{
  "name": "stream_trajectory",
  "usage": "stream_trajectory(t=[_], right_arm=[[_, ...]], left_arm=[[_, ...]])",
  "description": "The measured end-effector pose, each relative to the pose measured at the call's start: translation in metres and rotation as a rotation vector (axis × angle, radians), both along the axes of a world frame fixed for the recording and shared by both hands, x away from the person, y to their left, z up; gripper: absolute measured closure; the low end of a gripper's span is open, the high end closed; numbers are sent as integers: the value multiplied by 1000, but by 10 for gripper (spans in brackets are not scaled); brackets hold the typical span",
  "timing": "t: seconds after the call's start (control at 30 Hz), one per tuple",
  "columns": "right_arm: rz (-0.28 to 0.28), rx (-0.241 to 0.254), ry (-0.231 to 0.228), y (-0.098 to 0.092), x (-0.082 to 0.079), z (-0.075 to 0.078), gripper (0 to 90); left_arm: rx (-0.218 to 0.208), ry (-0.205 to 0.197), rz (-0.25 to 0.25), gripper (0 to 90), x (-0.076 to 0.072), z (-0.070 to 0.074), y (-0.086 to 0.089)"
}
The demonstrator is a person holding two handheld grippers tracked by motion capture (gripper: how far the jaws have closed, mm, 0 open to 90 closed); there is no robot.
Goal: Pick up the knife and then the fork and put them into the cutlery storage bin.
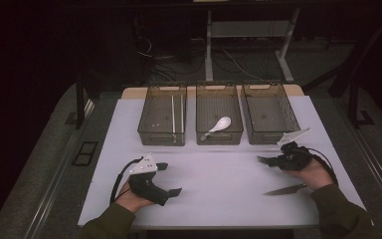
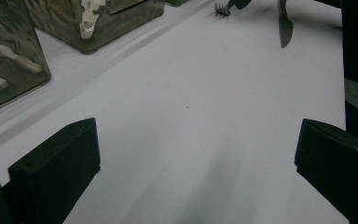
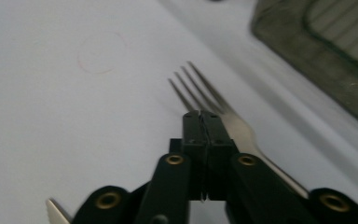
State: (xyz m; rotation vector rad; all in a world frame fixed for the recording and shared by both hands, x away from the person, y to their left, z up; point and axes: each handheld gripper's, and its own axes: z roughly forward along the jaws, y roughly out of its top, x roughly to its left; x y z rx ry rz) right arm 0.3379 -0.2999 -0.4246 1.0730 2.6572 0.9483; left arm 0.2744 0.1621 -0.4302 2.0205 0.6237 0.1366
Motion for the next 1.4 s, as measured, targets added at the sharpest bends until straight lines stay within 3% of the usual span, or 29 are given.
stream_trajectory(t=[0.1, 0.23, 0.3, 0.47, 0.67, 0.93, 1.1, 1.23, 1.4], right_arm=[[-46, -40, -33, -15, 3, 4, 824], [-116, -54, -54, -36, 13, 5, 896], [-148, -90, -58, -44, 18, 4, 897], [-216, -132, -42, -63, 28, -2, 898], [-253, -134, -10, -76, 33, -12, 899], [-237, -147, 34, -78, 20, -9, 900], [-191, -161, 78, -76, 4, -7, 900], [-137, -189, 87, -71, -3, -4, 899], [-33, -155, 72, -56, -1, 10, 839]], left_arm=[[0, -3, 0, 0, -1, 1, 0], [5, 1, -1, 0, 0, 0, 0], [1, -2, -1, 0, 0, 0, 0], [0, 3, -1, 0, 0, 0, 0], [1, 1, -5, 0, 0, 0, 0], [-2, 1, -3, 0, -1, 1, 0], [1, -1, -7, 0, -1, 1, 0], [4, 0, -11, 0, -1, 1, -1], [7, 6, -13, 0, -1, 0, -1]])
